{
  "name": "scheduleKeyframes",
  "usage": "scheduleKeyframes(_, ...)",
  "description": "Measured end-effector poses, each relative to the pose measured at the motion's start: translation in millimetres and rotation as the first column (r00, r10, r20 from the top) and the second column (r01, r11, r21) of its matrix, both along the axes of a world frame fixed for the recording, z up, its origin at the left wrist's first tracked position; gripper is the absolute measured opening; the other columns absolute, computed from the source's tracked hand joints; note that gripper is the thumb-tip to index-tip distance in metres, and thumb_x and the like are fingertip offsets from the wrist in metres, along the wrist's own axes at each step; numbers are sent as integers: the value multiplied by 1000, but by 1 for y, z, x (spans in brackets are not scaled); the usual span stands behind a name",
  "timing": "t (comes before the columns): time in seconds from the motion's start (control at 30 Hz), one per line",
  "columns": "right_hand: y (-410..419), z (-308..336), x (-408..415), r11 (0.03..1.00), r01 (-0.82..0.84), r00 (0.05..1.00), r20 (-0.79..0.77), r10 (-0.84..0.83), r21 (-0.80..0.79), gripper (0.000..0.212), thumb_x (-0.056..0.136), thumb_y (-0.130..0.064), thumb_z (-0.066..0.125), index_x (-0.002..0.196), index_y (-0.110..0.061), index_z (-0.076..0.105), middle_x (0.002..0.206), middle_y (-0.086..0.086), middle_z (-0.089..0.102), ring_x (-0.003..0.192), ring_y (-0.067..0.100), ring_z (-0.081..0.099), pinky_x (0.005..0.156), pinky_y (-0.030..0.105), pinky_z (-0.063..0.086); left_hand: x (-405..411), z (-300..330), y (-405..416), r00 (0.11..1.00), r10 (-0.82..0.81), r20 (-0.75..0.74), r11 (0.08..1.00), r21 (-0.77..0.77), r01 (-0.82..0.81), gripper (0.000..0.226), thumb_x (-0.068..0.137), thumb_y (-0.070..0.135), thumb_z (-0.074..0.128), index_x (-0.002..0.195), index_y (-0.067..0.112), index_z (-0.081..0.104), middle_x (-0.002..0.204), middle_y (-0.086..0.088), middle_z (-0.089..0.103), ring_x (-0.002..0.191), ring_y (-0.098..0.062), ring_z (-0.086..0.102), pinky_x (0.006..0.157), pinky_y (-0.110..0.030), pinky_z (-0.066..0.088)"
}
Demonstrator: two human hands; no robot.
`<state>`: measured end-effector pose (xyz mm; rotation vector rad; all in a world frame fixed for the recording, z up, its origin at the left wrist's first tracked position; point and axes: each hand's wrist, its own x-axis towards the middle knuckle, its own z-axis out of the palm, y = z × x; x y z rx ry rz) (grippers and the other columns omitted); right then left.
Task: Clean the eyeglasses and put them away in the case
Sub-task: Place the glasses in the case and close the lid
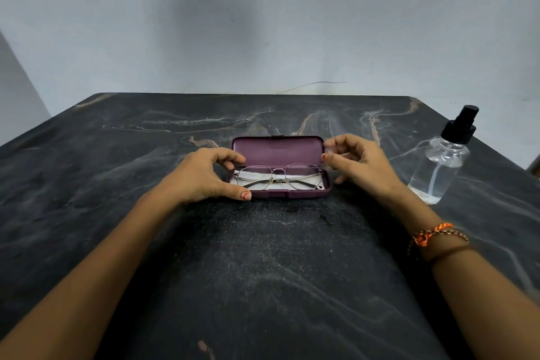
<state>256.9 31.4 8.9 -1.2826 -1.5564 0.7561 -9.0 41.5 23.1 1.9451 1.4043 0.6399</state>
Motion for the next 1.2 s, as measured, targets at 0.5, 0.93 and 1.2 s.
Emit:
scheduleKeyframes(0.5,1,1,-8,990,-81,975,-217,55,-114,42,86,6,51,125,-11,48,107,-1,57,70,-1,64,56,10,50,3,-3,3,999,24,47,999,-45,-22,124,31,43,77,139,27,17,96,3,55,110,-48,49,96,-56,37)
scheduleKeyframes(0.93,0,1,-8,980,-169,959,-248,140,-101,51,81,3,60,126,-15,46,122,9,56,87,14,63,69,15,55,-2,-14,10,973,37,228,998,-56,-25,106,19,47,80,118,32,44,87,4,55,49,-2,47,58,-25,37)
scheduleKeyframes(1.2,-5,8,3,943,-325,943,-105,316,-78,86,50,-5,80,123,-24,39,122,-7,51,98,7,62,75,16,53,-2,-13,8,974,37,222,998,-57,-25,99,27,40,90,113,35,41,96,3,52,58,-3,43,85,-50,43)
